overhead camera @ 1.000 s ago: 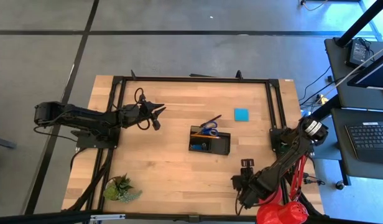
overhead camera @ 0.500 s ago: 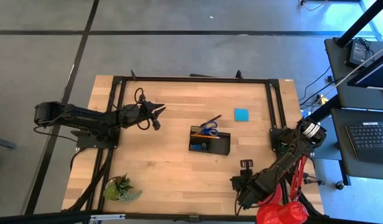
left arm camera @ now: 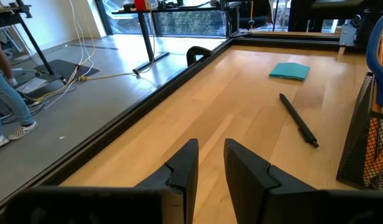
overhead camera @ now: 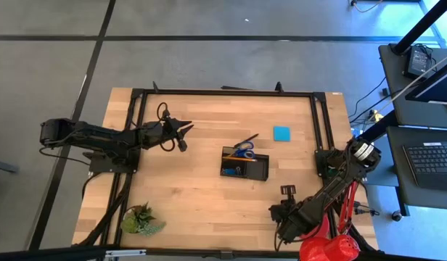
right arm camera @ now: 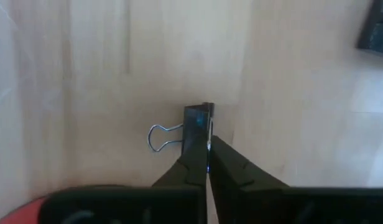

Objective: Pick and place office supplies into organizer
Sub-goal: Put the black binder clip into the black desk organizer

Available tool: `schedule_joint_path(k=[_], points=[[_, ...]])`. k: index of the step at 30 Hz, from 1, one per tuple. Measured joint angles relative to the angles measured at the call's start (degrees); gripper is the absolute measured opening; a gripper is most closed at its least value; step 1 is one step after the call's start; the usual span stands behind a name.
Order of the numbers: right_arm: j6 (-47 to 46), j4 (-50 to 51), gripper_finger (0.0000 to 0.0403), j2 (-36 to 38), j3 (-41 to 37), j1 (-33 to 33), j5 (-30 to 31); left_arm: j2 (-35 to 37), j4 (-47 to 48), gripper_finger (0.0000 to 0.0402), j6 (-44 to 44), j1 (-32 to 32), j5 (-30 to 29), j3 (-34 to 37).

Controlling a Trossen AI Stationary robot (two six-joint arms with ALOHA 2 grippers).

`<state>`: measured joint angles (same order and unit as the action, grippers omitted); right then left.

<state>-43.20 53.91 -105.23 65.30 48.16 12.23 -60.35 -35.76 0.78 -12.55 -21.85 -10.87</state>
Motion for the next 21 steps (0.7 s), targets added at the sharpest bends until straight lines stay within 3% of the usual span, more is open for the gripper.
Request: schedule_joint_path(k=[11, 21], points=[[0.7, 4.3, 0.0004, 0.0, -0.1, -3.0, 7.7, 0.0, 0.0, 0.0072, 0.0, 0.0, 0.0, 0.0], [10.7, 1.9, 0.0002, 3.3, -0.1, -9.3, 16.3, 0.0, 0.0, 0.0072, 0.0, 0.0, 0.0, 0.0]])
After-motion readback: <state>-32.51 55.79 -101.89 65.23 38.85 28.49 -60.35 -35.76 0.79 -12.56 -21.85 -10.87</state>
